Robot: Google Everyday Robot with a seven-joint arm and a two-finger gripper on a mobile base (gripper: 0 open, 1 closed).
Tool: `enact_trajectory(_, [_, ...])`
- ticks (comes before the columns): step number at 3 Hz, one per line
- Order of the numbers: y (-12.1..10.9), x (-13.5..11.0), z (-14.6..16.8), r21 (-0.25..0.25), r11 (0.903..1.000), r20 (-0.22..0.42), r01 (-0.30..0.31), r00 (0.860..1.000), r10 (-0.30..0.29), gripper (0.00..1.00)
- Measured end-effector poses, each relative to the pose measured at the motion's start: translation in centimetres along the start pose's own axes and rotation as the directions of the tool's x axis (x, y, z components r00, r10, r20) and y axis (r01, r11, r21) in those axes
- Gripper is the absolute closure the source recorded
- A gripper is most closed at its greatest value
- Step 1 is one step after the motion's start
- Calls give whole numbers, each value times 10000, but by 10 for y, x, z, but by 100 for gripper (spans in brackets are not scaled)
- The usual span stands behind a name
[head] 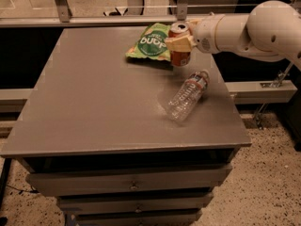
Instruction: Move coke can near water bottle
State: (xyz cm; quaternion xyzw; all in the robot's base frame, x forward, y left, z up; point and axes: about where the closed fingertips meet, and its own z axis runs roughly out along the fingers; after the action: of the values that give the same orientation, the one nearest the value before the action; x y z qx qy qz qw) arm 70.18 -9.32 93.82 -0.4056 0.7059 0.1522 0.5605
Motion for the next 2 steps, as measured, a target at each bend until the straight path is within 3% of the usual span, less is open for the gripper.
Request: enact_trajectory(2, [-20,10,-28,527,9986,-522,-75,9986,103,100])
